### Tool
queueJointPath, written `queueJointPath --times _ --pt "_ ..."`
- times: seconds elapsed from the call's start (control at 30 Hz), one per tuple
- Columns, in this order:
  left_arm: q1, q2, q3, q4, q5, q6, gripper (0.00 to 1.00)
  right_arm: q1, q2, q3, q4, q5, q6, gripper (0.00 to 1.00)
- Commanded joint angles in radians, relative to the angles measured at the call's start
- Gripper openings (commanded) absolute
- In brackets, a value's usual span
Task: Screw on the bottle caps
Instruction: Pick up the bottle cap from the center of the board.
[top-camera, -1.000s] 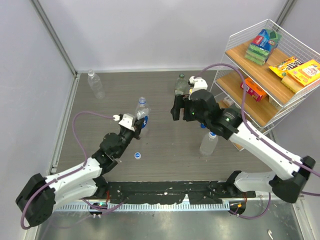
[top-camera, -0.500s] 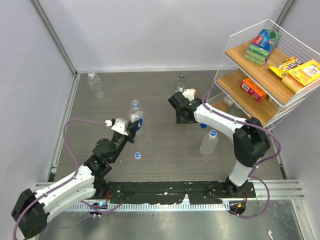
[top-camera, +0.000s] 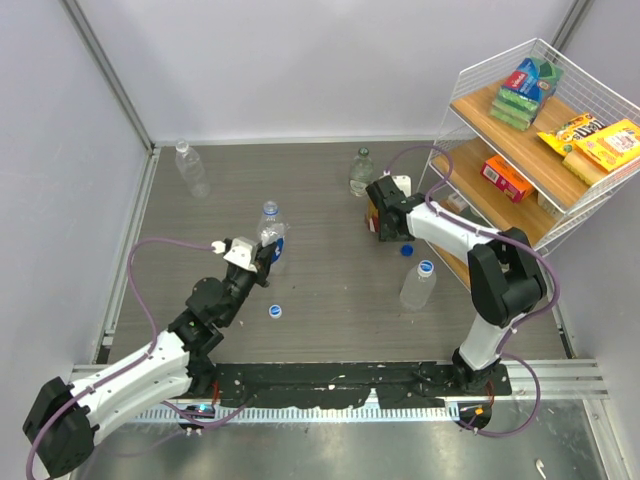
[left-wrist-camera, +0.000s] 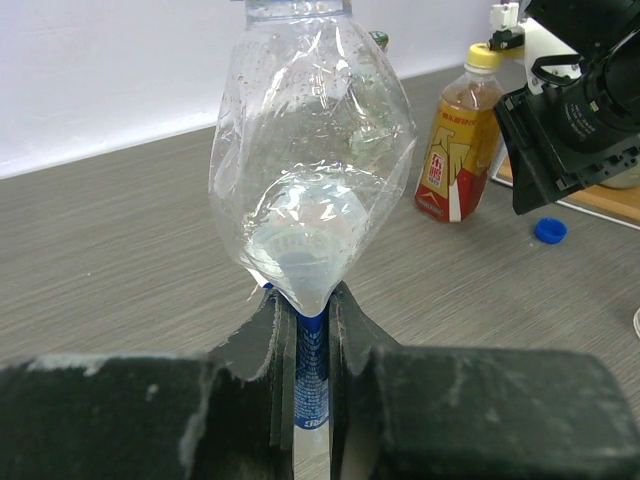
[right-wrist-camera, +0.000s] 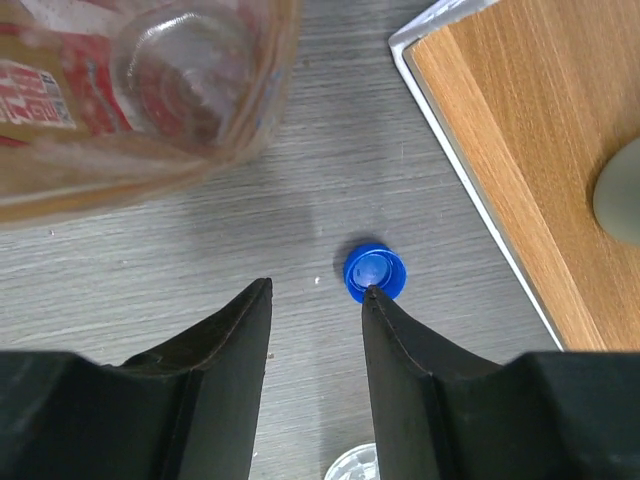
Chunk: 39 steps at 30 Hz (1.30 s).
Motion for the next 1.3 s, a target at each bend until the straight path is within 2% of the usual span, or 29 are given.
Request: queueJointPath --times 0.0,0.17,0.3,0.47,0.67,0.93,1.27 --pt "0.007 -0.005 -0.003 0.022 -0.023 0.017 0.00 -0.023 0.039 0.015 -0.030 -0.036 -0.031 0.46" --pt "0.007 -0.007 -0.007 0.023 -0.025 0.020 0.00 -0.043 0.057 0.057 -0.081 -0.043 -0.042 0.44" --pt "0.007 -0.008 -0.011 0.031 -0.023 0.021 0.00 -0.043 0.051 0.094 -0.108 -0.061 -0.124 0.42" --pt "0.007 0.003 -0.014 0.043 -0.025 0.021 0.00 -0.041 -0.027 0.061 -0.072 -0.142 -0.186 0.42" --pt "0.007 0.013 -0.016 0.054 -0.016 0.021 0.00 -0.041 -0.183 -0.021 0.028 -0.160 -0.227 0.42" --pt "0.007 0.004 -0.022 0.054 -0.022 0.021 0.00 -0.057 -0.233 0.005 0.040 -0.105 -0.206 0.43" --pt "0.007 0.006 -0.025 0.064 -0.016 0.021 0.00 -0.169 -0.251 -0.117 0.091 -0.219 -0.180 0.41"
